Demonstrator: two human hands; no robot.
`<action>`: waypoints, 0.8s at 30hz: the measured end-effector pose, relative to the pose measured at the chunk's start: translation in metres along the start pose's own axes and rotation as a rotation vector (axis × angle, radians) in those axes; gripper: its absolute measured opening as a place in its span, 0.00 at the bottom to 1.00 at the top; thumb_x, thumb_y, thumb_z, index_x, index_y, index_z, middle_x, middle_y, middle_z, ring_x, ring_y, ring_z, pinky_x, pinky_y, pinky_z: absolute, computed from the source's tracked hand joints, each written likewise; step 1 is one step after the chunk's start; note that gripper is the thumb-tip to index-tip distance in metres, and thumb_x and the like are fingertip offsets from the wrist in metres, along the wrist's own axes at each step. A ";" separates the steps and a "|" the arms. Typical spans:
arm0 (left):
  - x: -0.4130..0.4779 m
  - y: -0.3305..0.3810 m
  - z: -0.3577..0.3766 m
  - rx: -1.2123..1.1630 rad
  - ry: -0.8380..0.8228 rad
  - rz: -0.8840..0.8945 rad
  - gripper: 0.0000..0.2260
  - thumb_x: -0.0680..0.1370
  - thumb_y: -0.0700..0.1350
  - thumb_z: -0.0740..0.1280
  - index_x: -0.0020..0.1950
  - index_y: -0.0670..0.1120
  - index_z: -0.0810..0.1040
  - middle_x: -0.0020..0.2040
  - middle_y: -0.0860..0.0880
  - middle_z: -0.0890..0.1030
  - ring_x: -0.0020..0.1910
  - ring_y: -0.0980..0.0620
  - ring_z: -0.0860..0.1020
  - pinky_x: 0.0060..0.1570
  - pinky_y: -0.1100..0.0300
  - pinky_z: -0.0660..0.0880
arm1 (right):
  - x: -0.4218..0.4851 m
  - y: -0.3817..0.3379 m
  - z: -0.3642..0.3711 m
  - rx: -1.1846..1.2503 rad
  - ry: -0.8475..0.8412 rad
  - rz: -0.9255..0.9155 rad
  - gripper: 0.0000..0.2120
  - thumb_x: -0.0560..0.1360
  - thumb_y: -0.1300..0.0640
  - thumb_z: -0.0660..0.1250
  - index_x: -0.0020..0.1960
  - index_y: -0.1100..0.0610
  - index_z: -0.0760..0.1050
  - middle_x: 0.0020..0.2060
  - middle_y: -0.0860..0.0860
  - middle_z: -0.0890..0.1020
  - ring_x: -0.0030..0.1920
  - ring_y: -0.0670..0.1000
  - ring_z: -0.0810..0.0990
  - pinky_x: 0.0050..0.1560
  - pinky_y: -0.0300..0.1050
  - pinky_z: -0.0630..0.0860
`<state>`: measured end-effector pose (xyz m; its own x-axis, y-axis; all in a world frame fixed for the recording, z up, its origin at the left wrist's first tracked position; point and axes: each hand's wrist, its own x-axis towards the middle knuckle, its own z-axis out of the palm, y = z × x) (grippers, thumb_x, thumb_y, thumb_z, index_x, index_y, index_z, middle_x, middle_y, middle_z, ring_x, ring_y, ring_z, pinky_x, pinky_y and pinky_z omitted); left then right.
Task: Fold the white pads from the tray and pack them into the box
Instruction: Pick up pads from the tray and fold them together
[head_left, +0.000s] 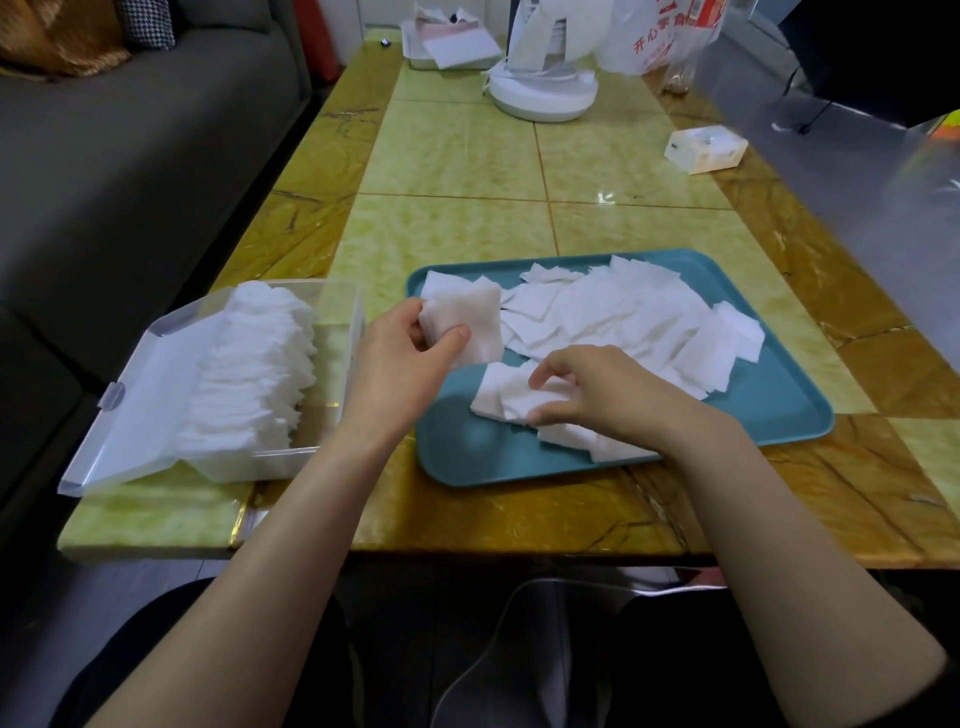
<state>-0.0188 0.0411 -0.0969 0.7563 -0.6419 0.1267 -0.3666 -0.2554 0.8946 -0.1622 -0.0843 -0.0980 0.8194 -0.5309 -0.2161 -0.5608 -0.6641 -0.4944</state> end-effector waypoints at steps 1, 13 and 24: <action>0.000 0.000 0.000 0.001 0.001 -0.002 0.10 0.75 0.44 0.69 0.48 0.37 0.78 0.43 0.38 0.82 0.45 0.39 0.79 0.45 0.44 0.75 | -0.001 0.000 -0.001 0.004 0.001 0.001 0.20 0.70 0.44 0.71 0.58 0.51 0.76 0.59 0.50 0.76 0.60 0.49 0.73 0.52 0.41 0.67; -0.001 -0.001 0.001 0.013 -0.005 -0.007 0.12 0.75 0.44 0.69 0.50 0.34 0.77 0.43 0.36 0.81 0.39 0.42 0.77 0.42 0.44 0.75 | 0.004 -0.002 0.009 -0.272 0.296 -0.038 0.10 0.78 0.57 0.58 0.54 0.57 0.76 0.48 0.54 0.81 0.49 0.56 0.77 0.46 0.49 0.73; -0.006 0.004 0.008 -0.096 -0.077 -0.103 0.15 0.75 0.49 0.66 0.51 0.38 0.78 0.46 0.36 0.81 0.45 0.39 0.81 0.49 0.40 0.76 | -0.003 -0.043 -0.001 1.135 0.198 -0.028 0.07 0.79 0.58 0.61 0.53 0.60 0.75 0.36 0.49 0.82 0.36 0.43 0.81 0.36 0.34 0.76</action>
<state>-0.0289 0.0379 -0.0970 0.7419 -0.6705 0.0021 -0.2331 -0.2549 0.9385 -0.1412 -0.0547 -0.0752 0.7406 -0.6634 -0.1066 -0.0300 0.1258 -0.9916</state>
